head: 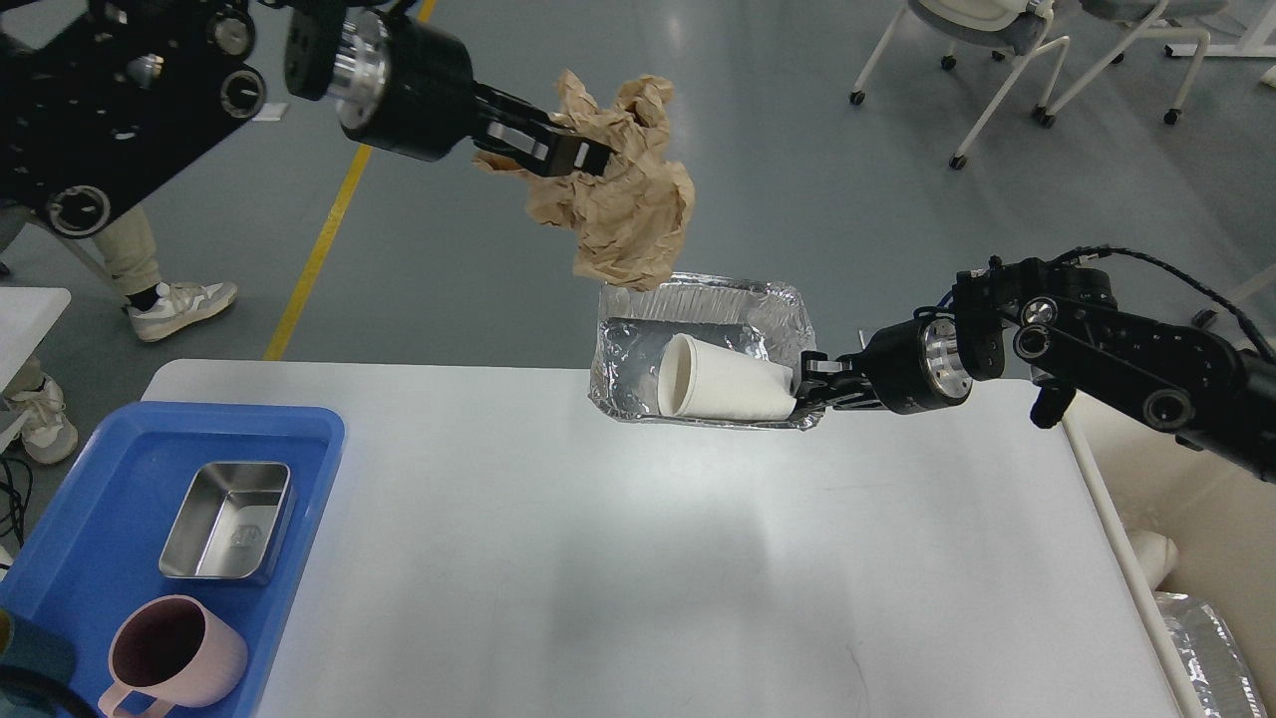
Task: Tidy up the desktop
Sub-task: 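Lift the brown paper and carry it over the foil tray, then release the brown paper into the foil tray and withdraw the left gripper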
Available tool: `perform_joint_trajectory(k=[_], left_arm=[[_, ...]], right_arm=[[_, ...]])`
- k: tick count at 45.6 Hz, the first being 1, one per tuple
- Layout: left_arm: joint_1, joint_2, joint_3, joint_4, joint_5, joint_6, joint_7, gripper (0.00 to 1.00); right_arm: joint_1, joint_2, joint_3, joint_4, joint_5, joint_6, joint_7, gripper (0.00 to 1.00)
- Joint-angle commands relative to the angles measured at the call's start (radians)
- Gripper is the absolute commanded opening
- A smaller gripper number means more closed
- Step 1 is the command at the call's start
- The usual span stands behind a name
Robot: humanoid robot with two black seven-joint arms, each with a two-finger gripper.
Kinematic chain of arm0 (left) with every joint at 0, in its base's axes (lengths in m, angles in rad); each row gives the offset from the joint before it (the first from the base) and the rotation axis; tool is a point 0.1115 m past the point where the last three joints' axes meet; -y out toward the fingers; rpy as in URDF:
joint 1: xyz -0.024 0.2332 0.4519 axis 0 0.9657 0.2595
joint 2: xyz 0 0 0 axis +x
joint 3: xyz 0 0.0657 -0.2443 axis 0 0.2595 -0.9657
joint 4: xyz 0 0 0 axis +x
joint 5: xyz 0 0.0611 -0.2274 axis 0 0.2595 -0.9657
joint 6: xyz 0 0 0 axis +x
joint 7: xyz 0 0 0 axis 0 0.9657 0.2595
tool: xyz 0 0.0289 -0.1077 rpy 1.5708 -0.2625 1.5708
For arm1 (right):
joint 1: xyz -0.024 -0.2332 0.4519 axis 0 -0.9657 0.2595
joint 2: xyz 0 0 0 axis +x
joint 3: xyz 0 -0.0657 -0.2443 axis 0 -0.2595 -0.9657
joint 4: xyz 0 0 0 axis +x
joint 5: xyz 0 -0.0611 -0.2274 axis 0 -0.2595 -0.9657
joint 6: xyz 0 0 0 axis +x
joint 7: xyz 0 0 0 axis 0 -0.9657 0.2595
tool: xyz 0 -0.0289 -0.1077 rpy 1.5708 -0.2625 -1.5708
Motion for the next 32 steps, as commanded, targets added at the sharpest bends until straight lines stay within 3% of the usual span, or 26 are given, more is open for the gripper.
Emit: perform_joint_trajectory(k=[1, 8, 18, 32], left_arm=[[-0.01, -0.123, 0.057, 0.074, 0.022, 0.012, 0.0, 0.05], [-0.01, -0.245, 0.141, 0.14, 0.039, 0.038, 0.006, 0.05], [-0.002, -0.328, 0.175, 0.194, 0.034, 0.049, 0.006, 0.1], [0.006, -0.321, 0.167, 0.194, 0.019, 0.039, 0.008, 0.42]], right_arm=[[0.002, 0.0, 0.001, 0.01, -0.001, -0.002, 0.0, 0.0], [0.002, -0.004, 0.006, 0.024, 0.001, -0.002, 0.001, 0.0], [0.002, -0.033, 0.022, 0.046, 0.001, -0.002, 0.003, 0.0], [0.002, -0.037, 0.021, 0.044, 0.001, -0.002, 0.003, 0.0]])
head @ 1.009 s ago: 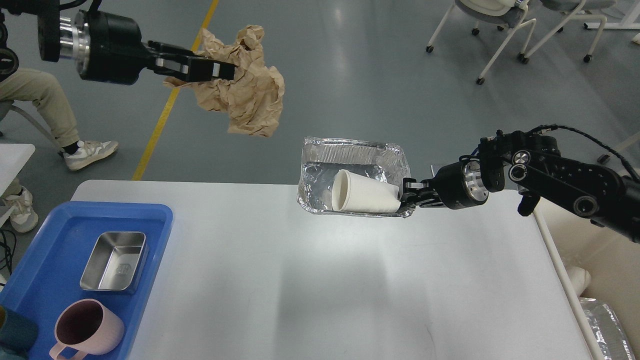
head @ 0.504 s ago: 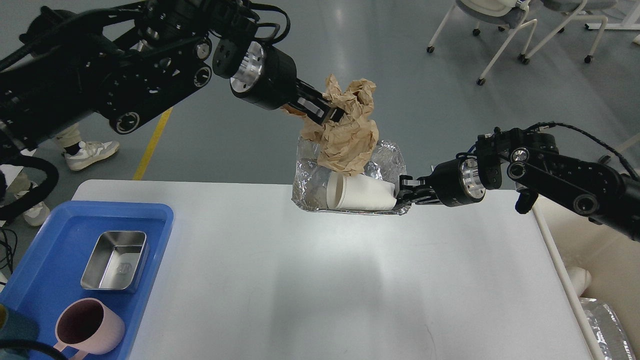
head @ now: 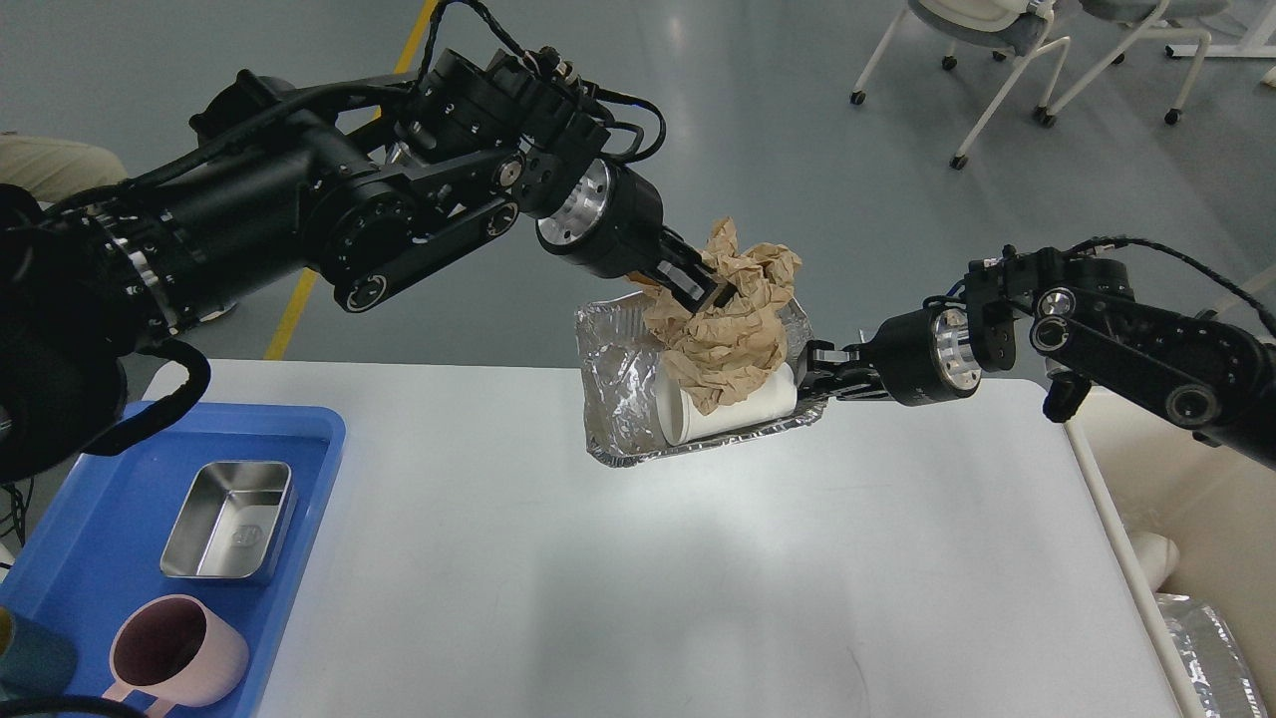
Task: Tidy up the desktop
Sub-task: 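Release the brown paper into the foil tray and withdraw the left gripper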
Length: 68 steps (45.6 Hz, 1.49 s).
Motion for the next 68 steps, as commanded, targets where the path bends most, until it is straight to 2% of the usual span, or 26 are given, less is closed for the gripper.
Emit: perform_joint_trajectory(k=[1, 3, 6, 7, 38, 49, 53, 58, 61, 65, 68], left_arm=[[0.001, 0.009, -0.007, 0.0, -0.004, -0.01, -0.001, 0.47], [0.001, 0.011, -0.008, 0.0, -0.01, -0.01, -0.001, 0.61], [0.002, 0.014, -0.011, 0.0, -0.033, -0.01, -0.001, 0.91], [0.002, 0.015, -0.011, 0.0, -0.043, -0.01, -0.001, 0.94], [0.002, 0.092, -0.027, 0.0, -0.149, -0.021, -0.003, 0.97], [0.014, 0.161, -0.045, -0.002, -0.312, 0.005, 0.008, 0.97], [0.068, 0.208, -0.051, -0.002, -0.33, 0.058, 0.058, 0.97], [0.14, 0.268, -0.05, -0.002, -0.414, 0.203, 0.181, 0.97], [0.186, 0.302, -0.05, -0.002, -0.502, 0.258, 0.238, 0.97], [0.238, 0.351, -0.051, -0.003, -0.622, 0.313, 0.296, 0.97], [0.272, 0.386, -0.051, -0.003, -0.71, 0.37, 0.322, 0.97]], right_arm=[[0.0, 0.0, -0.001, 0.0, 0.0, 0.0, 0.0, 0.0], [0.0, 0.0, -0.001, 0.0, 0.0, 0.0, 0.0, 0.0], [0.0, 0.0, -0.001, 0.0, 0.0, 0.0, 0.0, 0.0], [0.0, 0.0, -0.001, 0.0, 0.0, 0.0, 0.0, 0.0], [-0.005, -0.019, -0.003, -0.013, 0.0, 0.0, 0.0, 0.0], [-0.019, -0.034, -0.003, -0.014, 0.0, 0.0, 0.0, 0.0], [-0.019, -0.036, -0.003, -0.014, 0.0, 0.0, 0.0, 0.0], [-0.019, -0.036, -0.003, -0.014, 0.0, 0.0, 0.0, 0.0], [-0.019, -0.036, -0.003, -0.014, 0.0, 0.0, 0.0, 0.0], [-0.019, -0.036, -0.003, -0.013, 0.0, 0.0, -0.002, 0.0], [-0.019, -0.036, -0.003, -0.014, 0.0, -0.002, 0.0, 0.0]])
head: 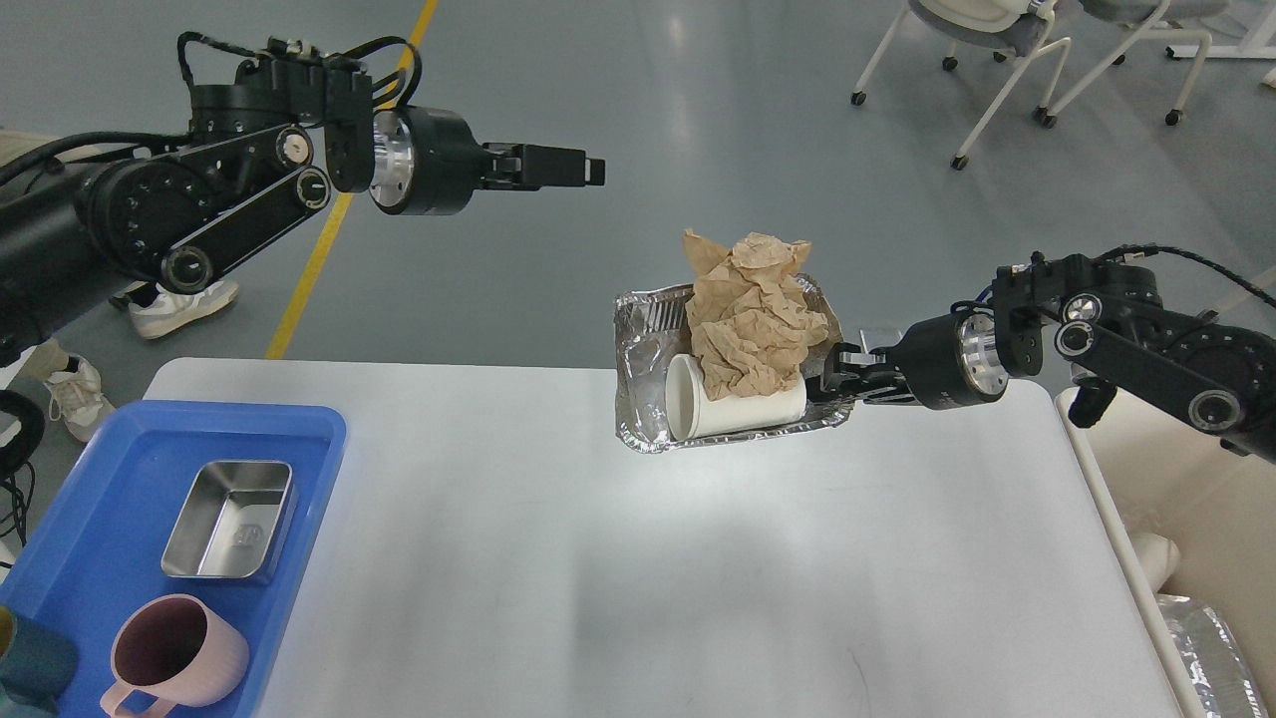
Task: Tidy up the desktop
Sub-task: 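Release the brown paper into the foil tray and withdraw the left gripper, then carry the loaded foil tray with the right gripper to the white bin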
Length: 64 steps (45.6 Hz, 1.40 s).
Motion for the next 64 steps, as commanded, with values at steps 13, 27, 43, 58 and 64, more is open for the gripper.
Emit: perform_joint_trajectory(k=[13, 27, 43, 58, 64], left_arm=[[0.202, 0.186, -0.053, -0.037, -0.477, 0.233, 0.06, 0.97], [0.389, 0.247, -0.351, -0.081, -0.56, 0.38, -0.019, 0.97], [0.71, 0.276, -0.684, -0.081, -0.607, 0.164, -0.099, 0.97], [0.888, 0.264, -0.876, -0.084, -0.741, 0.002, -0.001, 0.97], [0.915, 0.246, -0.906, -0.084, -0.797, -0.029, -0.001, 0.97]], right_arm=[[-0.008, -0.006, 0.0, -0.001, 0.003, -0.004, -0.001, 0.0], [-0.011, -0.008, 0.0, -0.006, 0.003, -0.01, -0.001, 0.0], [-0.011, -0.02, 0.0, -0.008, 0.005, -0.017, -0.001, 0.0], [-0.026, -0.041, 0.0, -0.008, 0.006, -0.018, -0.001, 0.0], [-0.031, -0.049, 0.0, -0.009, 0.006, -0.027, -0.001, 0.0]])
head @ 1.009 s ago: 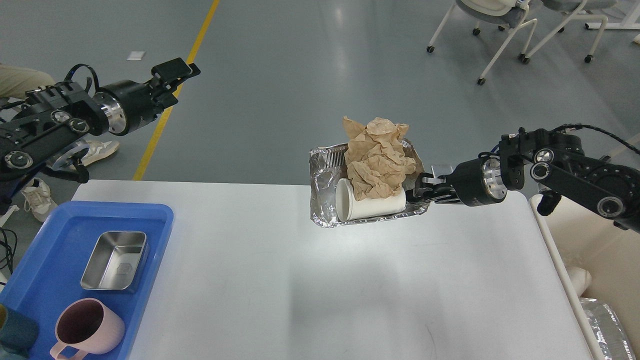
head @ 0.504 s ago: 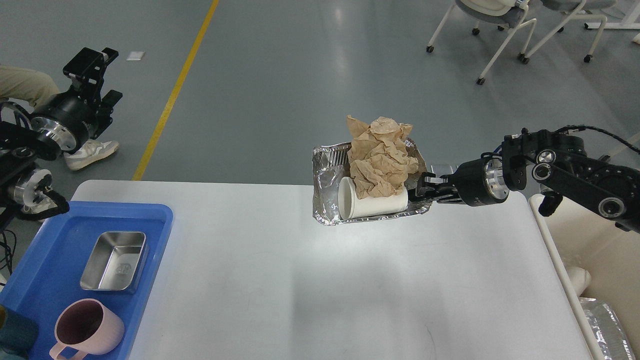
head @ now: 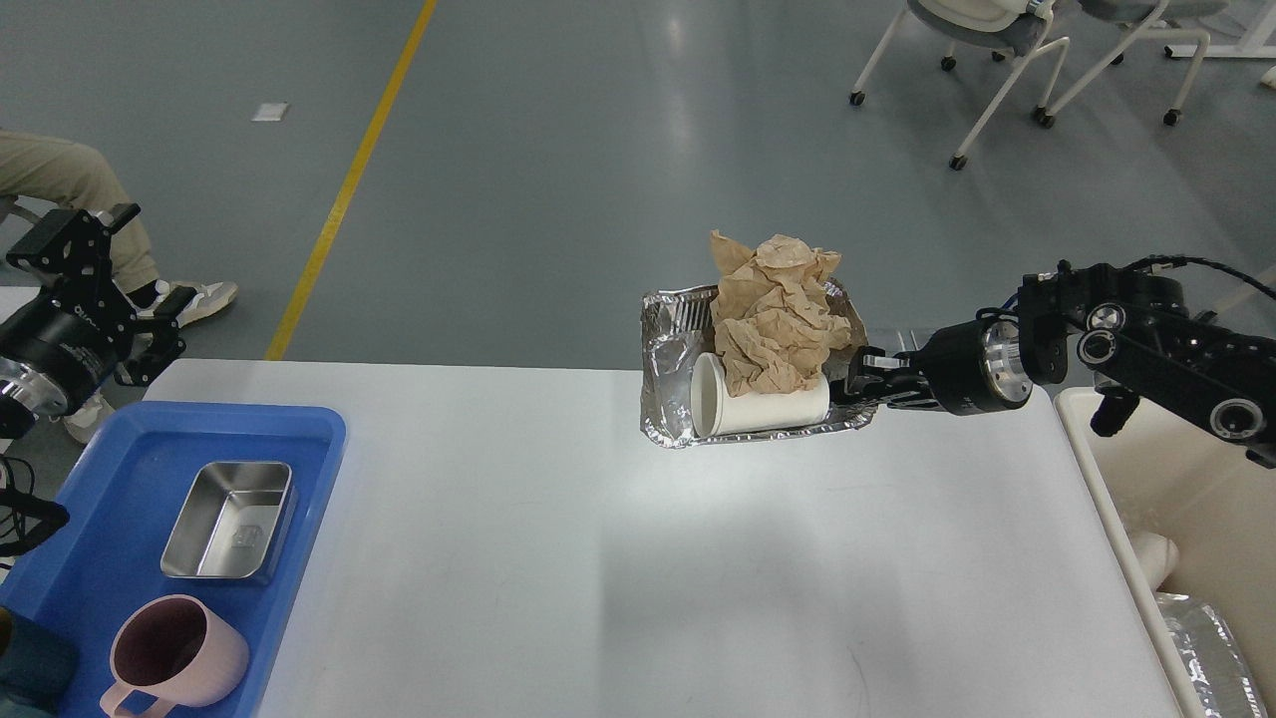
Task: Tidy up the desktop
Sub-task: 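Carry the loaded foil tray with the right gripper to the white bin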
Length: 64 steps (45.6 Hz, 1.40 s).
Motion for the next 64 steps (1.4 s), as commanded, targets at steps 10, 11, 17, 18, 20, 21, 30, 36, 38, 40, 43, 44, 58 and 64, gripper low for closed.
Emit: perform_joint_trajectory(k=[10, 11, 17, 18, 20, 21, 30, 36, 38, 40, 43, 44, 58, 64], left_arm=[[0.053, -0.072, -0.043, 0.001, -0.091, -0.055, 0.017, 0.97], [0.055, -0.075, -0.043, 0.001, -0.091, -0.061, 0.017, 0.97], [0.055, -0.094, -0.046, 0.002, -0.092, -0.079, 0.016, 0.97], [0.055, -0.097, -0.048, 0.004, -0.092, -0.079, 0.016, 0.97], [0.056, -0.103, -0.051, 0.002, -0.092, -0.081, 0.016, 0.97], [0.056, -0.103, -0.051, 0.002, -0.092, -0.081, 0.016, 0.97], [0.059, -0.103, -0.053, 0.002, -0.092, -0.079, 0.016, 0.97], [0.061, -0.103, -0.054, 0.002, -0.092, -0.082, 0.016, 0.97], [0.061, -0.102, -0.054, 0.002, -0.092, -0.082, 0.016, 0.97], [0.061, -0.102, -0.053, 0.002, -0.092, -0.082, 0.016, 0.97], [0.061, -0.103, -0.053, 0.002, -0.092, -0.082, 0.016, 0.97], [0.061, -0.103, -0.053, 0.002, -0.092, -0.082, 0.016, 0.97], [0.067, -0.102, -0.053, 0.001, -0.091, -0.082, 0.016, 0.97], [0.067, -0.103, -0.05, 0.001, -0.091, -0.081, 0.016, 0.97]], right_arm=[[-0.021, -0.043, 0.0, -0.002, 0.045, -0.014, 0.0, 0.0], [-0.023, -0.047, 0.0, -0.002, 0.051, -0.014, 0.0, 0.0], [-0.038, -0.081, 0.0, -0.002, 0.057, -0.014, 0.0, 0.0], [-0.043, -0.087, 0.0, -0.002, 0.059, -0.014, 0.0, 0.0], [-0.053, -0.101, 0.0, -0.002, 0.061, -0.014, 0.0, 0.0], [-0.056, -0.107, 0.0, 0.0, 0.061, -0.014, 0.0, 0.0], [-0.083, -0.182, 0.0, 0.0, 0.107, -0.014, 0.0, 0.0], [-0.09, -0.24, 0.0, 0.0, 0.154, -0.011, 0.002, 0.0], [-0.092, -0.257, 0.0, 0.0, 0.166, -0.011, 0.002, 0.0], [-0.093, -0.271, 0.0, 0.0, 0.174, -0.011, 0.002, 0.0], [-0.093, -0.291, 0.0, 0.0, 0.188, -0.01, 0.002, 0.0], [-0.093, -0.299, 0.0, -0.002, 0.194, -0.011, 0.002, 0.0], [-0.15, -0.412, 0.0, -0.034, 0.307, -0.014, 0.0, 0.0], [-0.196, -0.455, 0.002, -0.049, 0.36, -0.016, 0.002, 0.0]])
